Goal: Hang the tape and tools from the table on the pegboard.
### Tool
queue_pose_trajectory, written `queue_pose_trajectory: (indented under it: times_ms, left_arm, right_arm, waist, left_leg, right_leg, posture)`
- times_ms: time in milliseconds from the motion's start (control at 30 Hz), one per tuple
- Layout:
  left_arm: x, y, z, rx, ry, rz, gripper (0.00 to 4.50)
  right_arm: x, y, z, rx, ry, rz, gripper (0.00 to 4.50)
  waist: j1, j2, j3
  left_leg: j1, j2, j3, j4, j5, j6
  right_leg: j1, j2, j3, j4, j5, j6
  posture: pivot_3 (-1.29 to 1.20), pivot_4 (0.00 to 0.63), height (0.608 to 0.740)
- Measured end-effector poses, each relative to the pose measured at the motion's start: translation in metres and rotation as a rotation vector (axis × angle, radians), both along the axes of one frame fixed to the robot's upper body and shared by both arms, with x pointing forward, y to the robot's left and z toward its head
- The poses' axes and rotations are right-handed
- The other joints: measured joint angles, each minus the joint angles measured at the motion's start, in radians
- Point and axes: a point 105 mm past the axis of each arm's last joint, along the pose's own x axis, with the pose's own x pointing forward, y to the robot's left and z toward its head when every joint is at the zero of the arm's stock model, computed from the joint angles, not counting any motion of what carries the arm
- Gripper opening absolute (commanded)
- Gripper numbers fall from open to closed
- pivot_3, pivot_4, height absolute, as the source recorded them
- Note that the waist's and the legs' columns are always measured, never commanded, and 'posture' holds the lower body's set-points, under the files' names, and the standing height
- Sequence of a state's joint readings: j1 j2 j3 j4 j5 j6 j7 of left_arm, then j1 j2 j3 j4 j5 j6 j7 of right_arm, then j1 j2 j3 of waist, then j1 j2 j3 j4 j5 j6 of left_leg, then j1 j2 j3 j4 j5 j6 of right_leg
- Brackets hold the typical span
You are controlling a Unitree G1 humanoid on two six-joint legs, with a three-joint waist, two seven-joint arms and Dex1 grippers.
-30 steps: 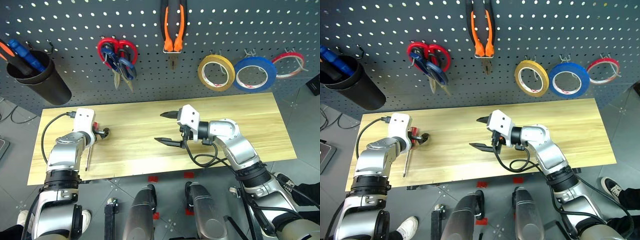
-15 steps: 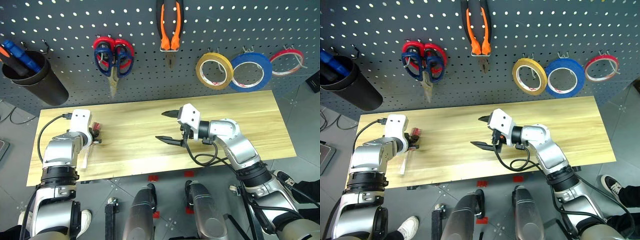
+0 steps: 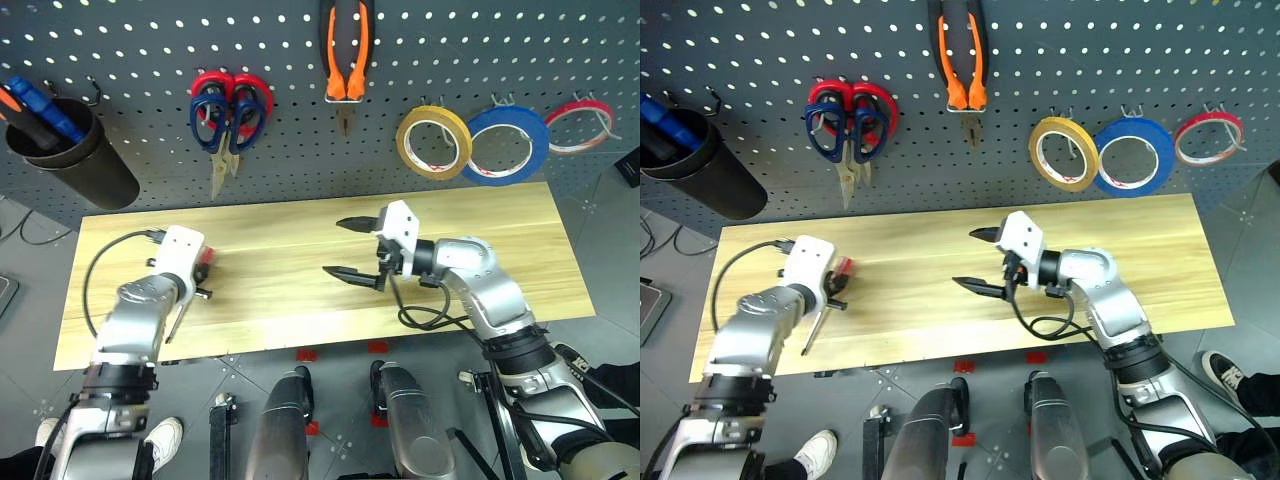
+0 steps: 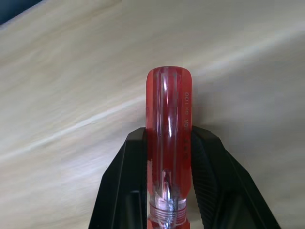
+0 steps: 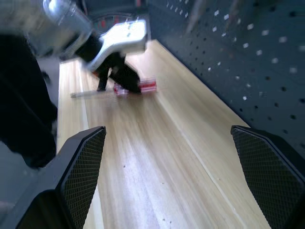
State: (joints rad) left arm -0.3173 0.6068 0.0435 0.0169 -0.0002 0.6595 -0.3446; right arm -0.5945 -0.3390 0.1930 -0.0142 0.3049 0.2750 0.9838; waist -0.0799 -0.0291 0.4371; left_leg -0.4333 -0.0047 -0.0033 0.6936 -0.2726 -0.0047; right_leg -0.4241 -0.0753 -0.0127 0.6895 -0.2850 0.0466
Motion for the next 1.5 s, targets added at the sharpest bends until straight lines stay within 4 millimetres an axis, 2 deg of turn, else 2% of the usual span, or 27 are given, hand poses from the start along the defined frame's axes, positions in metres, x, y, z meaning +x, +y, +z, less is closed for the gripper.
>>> queue_pose_trajectory:
  times_ms: [133, 233, 333, 500, 667, 733, 867, 1067, 1133, 1233, 1367, 1500]
  left_arm:
    - [-0.012, -0.036, 0.024, 0.097, -0.155, -0.155, 0.91]
    - [-0.016, -0.044, 0.047, 0.176, -0.284, -0.180, 0.91]
    - [-0.021, -0.050, 0.079, 0.255, -0.434, -0.191, 0.91]
    - [-0.036, -0.043, 0.131, 0.378, -0.686, -0.133, 0.91]
    - [-0.045, -0.035, 0.153, 0.429, -0.825, -0.066, 0.91]
    - [-0.042, -0.037, 0.164, 0.439, -0.880, -0.061, 0.91]
    - [-0.036, -0.042, 0.198, 0.433, -1.012, -0.057, 0.91]
    - [-0.028, -0.034, 0.248, 0.281, -1.168, 0.028, 0.91]
    - [-0.028, -0.035, 0.256, 0.249, -1.195, 0.032, 0.91]
    - [-0.024, -0.033, 0.258, 0.211, -1.192, 0.042, 0.91]
    - [-0.022, -0.019, 0.262, 0.155, -1.191, 0.097, 0.91]
    - [-0.015, -0.007, 0.249, 0.015, -1.135, 0.180, 0.91]
  right_arm:
    - [-0.023, -0.013, 0.013, 0.107, 0.062, 0.070, 4.50]
    - [-0.035, -0.020, 0.024, 0.177, 0.070, 0.089, 4.50]
    - [-0.038, -0.019, 0.036, 0.252, 0.058, 0.075, 4.50]
    - [-0.037, -0.015, 0.045, 0.347, 0.058, 0.026, 4.50]
    - [-0.034, -0.013, 0.052, 0.404, 0.034, -0.005, 4.50]
    - [-0.032, -0.012, 0.057, 0.423, 0.014, -0.016, 4.50]
    - [-0.029, -0.009, 0.069, 0.458, -0.042, -0.022, 4.50]
    - [-0.022, -0.008, 0.074, 0.480, -0.060, -0.038, 4.50]
    - [-0.021, -0.006, 0.075, 0.482, -0.063, -0.035, 4.50]
    - [-0.021, -0.004, 0.076, 0.478, -0.070, -0.032, 4.50]
    - [-0.021, -0.005, 0.077, 0.476, -0.079, -0.038, 4.50]
    - [-0.023, -0.001, 0.075, 0.466, -0.077, -0.022, 4.50]
  waist:
    - [0.008, 0.000, -0.014]
    - [0.013, 0.000, -0.034]
    - [0.014, -0.001, -0.057]
    - [0.015, -0.002, -0.107]
    - [0.021, -0.005, -0.147]
    - [0.025, -0.006, -0.156]
    - [0.031, -0.009, -0.173]
    - [0.024, -0.010, -0.192]
    - [0.021, -0.010, -0.197]
    - [0.018, -0.010, -0.206]
    - [0.009, -0.010, -0.213]
    - [0.007, -0.010, -0.216]
  left_leg:
    - [-0.001, 0.000, -0.002, -0.002, 0.000, 0.000]
    - [-0.002, -0.001, -0.002, -0.003, 0.000, 0.000]
    - [-0.002, 0.000, -0.002, -0.004, 0.001, -0.001]
    - [-0.001, -0.001, 0.001, -0.007, 0.001, -0.001]
    - [0.001, -0.001, 0.003, -0.012, 0.001, -0.001]
    - [0.001, -0.001, 0.002, -0.012, 0.001, -0.001]
    - [0.001, -0.002, 0.002, -0.012, 0.001, -0.001]
    - [0.001, -0.001, 0.003, -0.011, 0.001, -0.001]
    - [0.001, -0.001, 0.003, -0.011, 0.001, -0.001]
    - [0.001, -0.001, 0.003, -0.011, 0.001, -0.001]
    - [0.001, -0.001, 0.003, -0.011, 0.001, -0.001]
    - [0.001, -0.002, 0.003, -0.011, 0.001, -0.001]
  right_leg:
    - [0.002, 0.000, -0.002, -0.006, 0.001, -0.001]
    - [0.002, 0.000, -0.002, -0.008, 0.002, -0.002]
    - [0.002, 0.001, -0.002, -0.007, 0.002, -0.002]
    - [0.001, 0.001, -0.003, -0.008, 0.002, -0.002]
    - [0.001, 0.001, -0.002, -0.010, 0.002, -0.002]
    - [0.001, 0.002, -0.002, -0.009, 0.002, -0.002]
    - [0.001, 0.002, -0.002, -0.009, 0.002, -0.002]
    - [0.001, 0.003, -0.002, -0.009, 0.003, -0.002]
    - [0.001, 0.003, -0.002, -0.009, 0.003, -0.002]
    - [0.001, 0.004, -0.001, -0.009, 0.003, -0.002]
    - [0.001, 0.004, -0.001, -0.009, 0.003, -0.002]
    - [0.001, 0.004, -0.001, -0.008, 0.003, -0.002]
  posture:
    - [-0.13, 0.296, 0.740]
    - [-0.14, 0.258, 0.740]
    - [-0.14, 0.218, 0.740]
    - [-0.13, 0.186, 0.740]
    - [-0.13, 0.161, 0.740]
    - [-0.13, 0.161, 0.740]
    - [-0.14, 0.144, 0.740]
    - [-0.14, 0.139, 0.740]
    - [-0.15, 0.139, 0.740]
    - [-0.14, 0.141, 0.740]
    - [-0.14, 0.146, 0.740]
    - [-0.14, 0.154, 0.740]
